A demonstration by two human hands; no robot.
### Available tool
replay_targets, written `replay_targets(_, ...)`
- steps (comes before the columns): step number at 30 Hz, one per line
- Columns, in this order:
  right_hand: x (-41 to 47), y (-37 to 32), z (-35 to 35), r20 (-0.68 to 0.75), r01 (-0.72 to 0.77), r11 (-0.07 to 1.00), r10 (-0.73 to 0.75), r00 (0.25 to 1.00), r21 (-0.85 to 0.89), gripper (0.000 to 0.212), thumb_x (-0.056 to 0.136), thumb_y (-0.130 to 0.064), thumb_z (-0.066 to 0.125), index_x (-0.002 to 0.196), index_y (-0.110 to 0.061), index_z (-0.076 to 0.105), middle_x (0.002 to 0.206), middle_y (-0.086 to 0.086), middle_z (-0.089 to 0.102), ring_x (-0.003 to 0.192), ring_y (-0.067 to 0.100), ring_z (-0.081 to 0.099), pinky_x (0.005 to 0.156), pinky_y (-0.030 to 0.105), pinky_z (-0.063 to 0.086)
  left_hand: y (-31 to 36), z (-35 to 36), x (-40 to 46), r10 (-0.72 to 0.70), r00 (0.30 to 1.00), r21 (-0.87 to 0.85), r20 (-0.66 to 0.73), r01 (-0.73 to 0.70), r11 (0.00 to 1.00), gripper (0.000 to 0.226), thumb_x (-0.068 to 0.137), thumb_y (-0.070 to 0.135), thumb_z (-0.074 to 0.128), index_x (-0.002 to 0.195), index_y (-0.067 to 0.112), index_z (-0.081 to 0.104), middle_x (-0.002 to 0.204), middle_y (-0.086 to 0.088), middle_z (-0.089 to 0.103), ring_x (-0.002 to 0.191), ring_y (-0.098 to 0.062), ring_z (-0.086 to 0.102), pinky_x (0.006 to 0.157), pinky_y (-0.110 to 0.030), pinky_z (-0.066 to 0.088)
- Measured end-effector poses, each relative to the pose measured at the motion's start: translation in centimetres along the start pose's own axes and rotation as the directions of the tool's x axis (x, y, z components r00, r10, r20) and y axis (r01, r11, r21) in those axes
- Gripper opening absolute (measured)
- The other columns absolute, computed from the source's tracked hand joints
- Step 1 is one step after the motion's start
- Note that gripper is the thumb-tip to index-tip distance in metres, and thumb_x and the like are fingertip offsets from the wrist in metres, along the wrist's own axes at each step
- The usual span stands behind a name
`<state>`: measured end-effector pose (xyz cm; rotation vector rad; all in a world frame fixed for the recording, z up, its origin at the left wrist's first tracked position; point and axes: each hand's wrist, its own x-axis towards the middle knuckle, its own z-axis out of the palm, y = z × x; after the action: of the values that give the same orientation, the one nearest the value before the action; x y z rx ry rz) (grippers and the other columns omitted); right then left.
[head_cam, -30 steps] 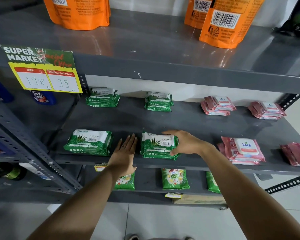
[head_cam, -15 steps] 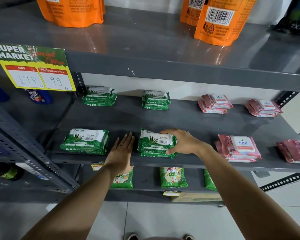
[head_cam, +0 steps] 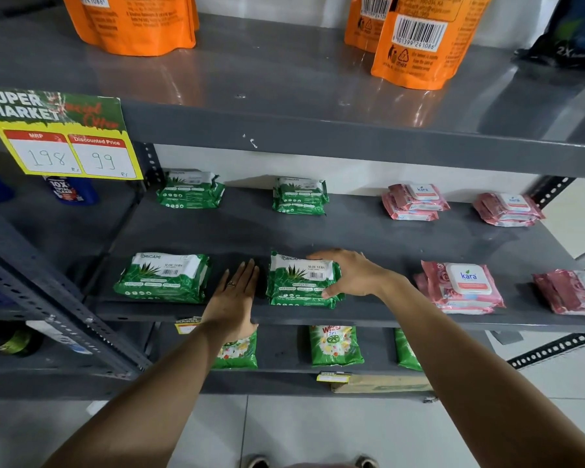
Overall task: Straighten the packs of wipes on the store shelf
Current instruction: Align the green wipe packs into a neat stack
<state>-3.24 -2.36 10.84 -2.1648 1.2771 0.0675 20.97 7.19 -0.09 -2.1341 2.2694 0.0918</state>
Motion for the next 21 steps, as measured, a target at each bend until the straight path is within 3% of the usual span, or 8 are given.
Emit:
replay_targets(10, 0.25, 0.78, 0.52, 0.0, 0.011, 0.998, -0.011, 1.0, 0.066, 0.084, 0.07, -0.024, 0.085, 0.139, -0.044, 0.042, 0.151, -0.007, 0.042, 0.14, 0.019, 0.035, 0.118, 0.05, 0.021, -0.02, 0.06, -0.11, 0.002, 1.0, -0.006, -0.016, -0.002, 1.0, 0.118, 0.076, 0.05, 0.069, 0.148, 0.006, -0.013, 0.158, -0.008, -0.016, 0.144, -0.02, -0.015, 0.116, -0.04, -0.011)
replay_targets(16, 0.3, 0.83, 0.24, 0.026, 0.028, 0.992, -0.031, 0.999, 0.12, 0.083, 0.072, -0.02, 0.084, 0.141, -0.038, 0.042, 0.152, -0.006, 0.04, 0.14, 0.016, 0.034, 0.112, 0.031, 0.027, 0.04, 0.04, -0.15, 0.003, 1.0, -0.017, -0.022, -0.004, 1.0, 0.119, 0.075, 0.051, 0.07, 0.147, 0.006, -0.013, 0.158, -0.007, -0.017, 0.144, -0.019, -0.015, 0.116, -0.039, -0.011)
replay_targets(21, 0.27, 0.85, 0.12, 0.028, 0.039, 0.993, -0.042, 0.999, 0.109, 0.082, 0.073, -0.018, 0.083, 0.142, -0.035, 0.042, 0.152, -0.005, 0.04, 0.141, 0.016, 0.033, 0.109, 0.026, 0.025, -0.01, 0.19, -0.13, -0.002, 1.0, -0.015, -0.012, 0.001, 1.0, 0.121, 0.075, 0.053, 0.069, 0.146, 0.007, -0.017, 0.157, -0.007, -0.02, 0.144, -0.02, -0.017, 0.115, -0.039, -0.012)
